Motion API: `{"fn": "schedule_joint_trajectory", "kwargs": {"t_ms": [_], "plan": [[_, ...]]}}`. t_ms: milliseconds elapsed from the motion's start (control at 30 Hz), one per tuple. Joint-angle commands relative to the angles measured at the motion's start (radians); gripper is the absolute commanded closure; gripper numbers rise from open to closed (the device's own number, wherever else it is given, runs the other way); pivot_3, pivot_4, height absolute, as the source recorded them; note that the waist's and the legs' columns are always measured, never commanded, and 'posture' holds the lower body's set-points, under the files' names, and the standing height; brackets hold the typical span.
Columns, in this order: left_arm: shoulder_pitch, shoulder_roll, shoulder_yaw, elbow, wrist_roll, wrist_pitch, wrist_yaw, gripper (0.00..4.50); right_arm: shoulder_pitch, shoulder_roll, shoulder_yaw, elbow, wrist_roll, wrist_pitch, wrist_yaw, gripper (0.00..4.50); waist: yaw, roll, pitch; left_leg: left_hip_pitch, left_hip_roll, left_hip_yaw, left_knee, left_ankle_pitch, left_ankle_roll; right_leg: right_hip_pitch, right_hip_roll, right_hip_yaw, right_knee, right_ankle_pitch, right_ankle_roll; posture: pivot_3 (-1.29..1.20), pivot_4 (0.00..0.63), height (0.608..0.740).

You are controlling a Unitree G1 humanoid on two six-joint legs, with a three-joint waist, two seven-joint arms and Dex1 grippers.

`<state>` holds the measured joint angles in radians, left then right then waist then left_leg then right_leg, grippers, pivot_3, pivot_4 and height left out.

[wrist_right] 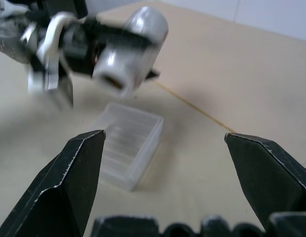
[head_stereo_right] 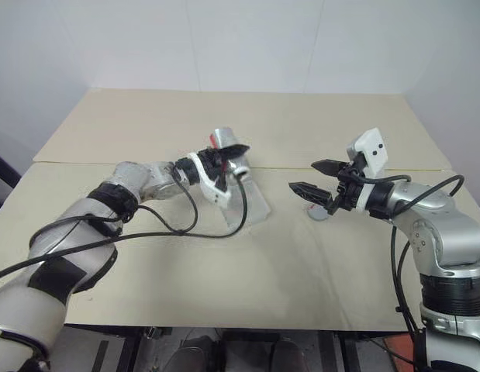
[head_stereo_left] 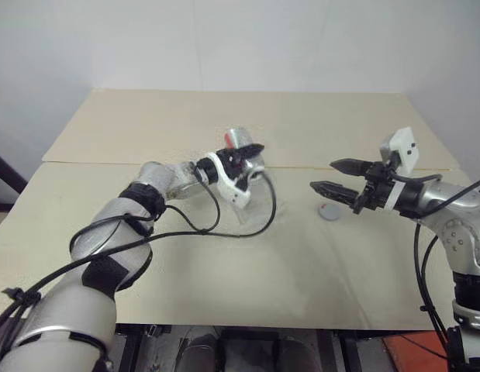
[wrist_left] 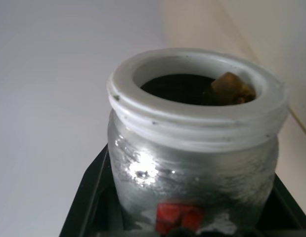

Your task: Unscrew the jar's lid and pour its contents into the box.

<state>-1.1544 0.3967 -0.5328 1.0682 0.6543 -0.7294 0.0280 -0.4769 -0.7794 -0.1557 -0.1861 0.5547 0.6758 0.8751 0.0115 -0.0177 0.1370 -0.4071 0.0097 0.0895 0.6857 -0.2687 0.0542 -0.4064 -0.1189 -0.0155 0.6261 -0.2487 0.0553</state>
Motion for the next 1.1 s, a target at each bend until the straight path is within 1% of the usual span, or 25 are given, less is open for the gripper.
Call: {"fn": "schedule_joint_trajectory", "kwargs": {"t_ms": [33, 100, 133, 200, 267, 300, 400, 500, 633, 667, 700, 733, 800, 833, 900, 967, 1000, 1067, 1100], "plan": [[0.061, -0.053, 0.285, -0.17, -0.526, 0.33, -0.506, 2.56, -0.003, -0.038, 0.003, -0.001, -0.042, -0.1, 0.055, 0.01, -0.004, 0.0, 0.0, -0.001, 0.002, 0.0, 0.002, 0.0, 0.0, 0.0, 0.0, -0.001, 0.0, 0.0, 0.0, 0.0, 0.15, 0.74], [0.094, -0.07, 0.394, -0.314, -0.707, 0.591, -0.642, 2.56, -0.003, -0.053, 0.009, 0.01, -0.057, -0.124, 0.08, 0.01, -0.013, 0.0, 0.0, -0.001, 0.003, 0.001, 0.006, 0.0, 0.0, 0.001, 0.001, -0.002, 0.001, 0.0, 0.0, 0.0, 0.15, 0.74], [0.103, -0.067, 0.439, -0.359, -0.762, 0.682, -0.661, 2.56, -0.005, -0.059, 0.012, 0.018, -0.059, -0.134, 0.096, 0.01, -0.019, 0.0, 0.0, -0.002, 0.004, 0.001, 0.007, 0.0, 0.0, 0.001, 0.002, -0.003, 0.001, 0.0, 0.0, 0.0, 0.15, 0.74], [0.107, -0.053, 0.504, -0.43, -0.842, 0.899, -0.683, 2.56, -0.007, -0.065, 0.011, 0.026, -0.059, -0.15, 0.122, 0.01, -0.024, 0.0, 0.0, -0.002, 0.003, 0.0, 0.008, 0.0, 0.0, 0.002, 0.002, -0.002, 0.0, 0.0, 0.0, 0.0, 0.15, 0.74], [0.129, -0.042, 0.554, -0.483, -0.9, 1.0, -0.699, 2.56, -0.004, -0.072, 0.007, 0.023, -0.049, -0.158, 0.154, 0.01, -0.029, 0.0, 0.0, 0.0, 0.003, -0.001, 0.008, 0.0, 0.0, 0.003, 0.003, -0.001, 0.0, 0.0, 0.0, 0.0, 0.15, 0.74], [0.149, -0.033, 0.567, -0.508, -0.918, 1.02, -0.719, 2.56, 0.003, -0.079, 0.005, 0.017, -0.041, -0.165, 0.183, 0.01, -0.03, 0.0, 0.0, 0.0, 0.003, -0.001, 0.008, 0.0, 0.0, 0.003, 0.003, 0.0, 0.0, 0.0, 0.0, 0.0, 0.15, 0.74], [0.227, -0.018, 0.554, -0.555, -0.886, 0.917, -0.754, 2.56, 0.027, -0.095, 0.001, 0.01, -0.026, -0.194, 0.257, 0.01, -0.028, 0.0, 0.0, 0.002, 0.003, -0.001, 0.008, 0.0, 0.0, 0.004, 0.003, 0.001, 0.001, 0.0, 0.0, 0.0, 0.15, 0.74], [0.247, -0.003, 0.53, -0.546, -0.843, 0.926, -0.748, 2.56, 0.043, -0.102, 0.006, 0.022, -0.049, -0.214, 0.278, 0.01, -0.022, 0.0, 0.0, 0.001, 0.003, -0.001, 0.008, 0.0, 0.0, 0.004, 0.003, 0.001, 0.001, 0.0, 0.0, 0.0, 0.15, 0.74], [0.202, -0.005, 0.58, -0.46, -0.887, 1.003, -0.759, 2.56, 0.053, -0.092, 0.001, 0.03, -0.066, -0.236, 0.273, 0.01, -0.009, 0.0, 0.0, 0.001, 0.003, -0.001, 0.008, -0.001, 0.001, 0.004, 0.003, 0.001, 0.001, 0.0, -0.001, 0.0, 0.15, 0.74], [0.179, -0.007, 0.598, -0.426, -0.893, 1.021, -0.739, 2.56, 0.055, -0.092, 0.0, 0.031, -0.068, -0.241, 0.272, 0.01, -0.008, 0.0, 0.0, 0.001, 0.003, -0.001, 0.008, -0.001, 0.001, 0.004, 0.003, 0.001, 0.001, 0.0, -0.001, 0.0, 0.15, 0.74], [0.159, -0.01, 0.61, -0.397, -0.889, 1.026, -0.714, 2.56, 0.059, -0.092, -0.001, 0.03, -0.069, -0.245, 0.271, 0.01, -0.006, 0.0, 0.0, 0.001, 0.003, -0.001, 0.008, -0.001, 0.002, 0.004, 0.003, 0.001, 0.001, 0.0, -0.001, 0.0, 0.15, 0.74], [0.145, -0.008, 0.603, -0.379, -0.864, 0.98, -0.702, 2.56, 0.062, -0.094, -0.004, 0.028, -0.067, -0.246, 0.27, 0.01, -0.005, 0.0, 0.0, 0.001, 0.003, -0.001, 0.008, -0.001, 0.002, 0.004, 0.003, 0.001, 0.001, 0.0, -0.001, 0.0, 0.15, 0.74], [0.122, 0.002, 0.539, -0.363, -0.744, 0.789, -0.631, 2.56, 0.067, -0.099, -0.013, 0.025, -0.061, -0.246, 0.271, 0.01, -0.001, 0.0, 0.0, 0.001, 0.002, -0.001, 0.008, -0.001, 0.002, 0.004, 0.003, 0.001, 0.001, 0.0, -0.001, 0.0, 0.15, 0.74], [0.114, 0.043, 0.428, -0.355, -0.566, 0.595, -0.528, 2.56, 0.07, -0.102, -0.017, 0.023, -0.059, -0.245, 0.272, 0.01, 0.0, 0.0, 0.0, 0.001, 0.002, -0.001, 0.008, -0.001, 0.002, 0.004, 0.003, 0.001, 0.001, 0.0, -0.001, 0.0, 0.15, 0.74], [0.072, 0.107, 0.255, -0.309, -0.286, 0.318, -0.331, 2.56, 0.07, -0.103, -0.018, 0.023, -0.061, -0.246, 0.269, 0.01, 0.002, 0.0, 0.0, 0.0, 0.0, -0.001, 0.008, -0.001, 0.002, 0.004, 0.003, 0.001, 0.0, 0.001, -0.001, 0.0, 0.15, 0.74], [0.012, 0.143, 0.133, -0.254, -0.09, 0.194, -0.155, 2.56, 0.067, -0.101, -0.015, 0.023, -0.066, -0.247, 0.262, 0.01, 0.005, 0.0, 0.0, 0.0, 0.0, -0.001, 0.007, -0.001, 0.002, 0.004, 0.003, 0.001, 0.0, 0.001, -0.001, 0.0, 0.15, 0.74], [-0.026, 0.159, 0.054, -0.23, 0.03, 0.165, -0.064, 2.56, 0.066, -0.1, -0.012, 0.023, -0.07, -0.248, 0.257, 0.01, 0.007, 0.0, 0.0, 0.0, -0.001, -0.001, 0.007, -0.001, 0.002, 0.004, 0.003, 0.001, 0.0, 0.001, -0.001, 0.0, 0.15, 0.74], [-0.088, 0.171, -0.073, -0.186, 0.211, 0.12, 0.081, 2.56, 0.062, -0.097, -0.007, 0.021, -0.074, -0.246, 0.248, 0.01, 0.016, 0.0, 0.0, 0.0, -0.002, -0.001, 0.007, -0.002, 0.002, 0.004, 0.002, 0.001, -0.001, 0.001, -0.001, 0.0, 0.15, 0.74], [-0.109, 0.16, -0.134, -0.18, 0.285, 0.1, 0.131, 2.56, 0.062, -0.096, -0.006, 0.019, -0.074, -0.242, 0.241, 0.01, 0.019, 0.0, 0.0, 0.0, -0.002, -0.001, 0.007, -0.002, 0.003, 0.004, 0.002, 0.001, -0.001, 0.001, -0.001, 0.0, 0.15, 0.74]]}}
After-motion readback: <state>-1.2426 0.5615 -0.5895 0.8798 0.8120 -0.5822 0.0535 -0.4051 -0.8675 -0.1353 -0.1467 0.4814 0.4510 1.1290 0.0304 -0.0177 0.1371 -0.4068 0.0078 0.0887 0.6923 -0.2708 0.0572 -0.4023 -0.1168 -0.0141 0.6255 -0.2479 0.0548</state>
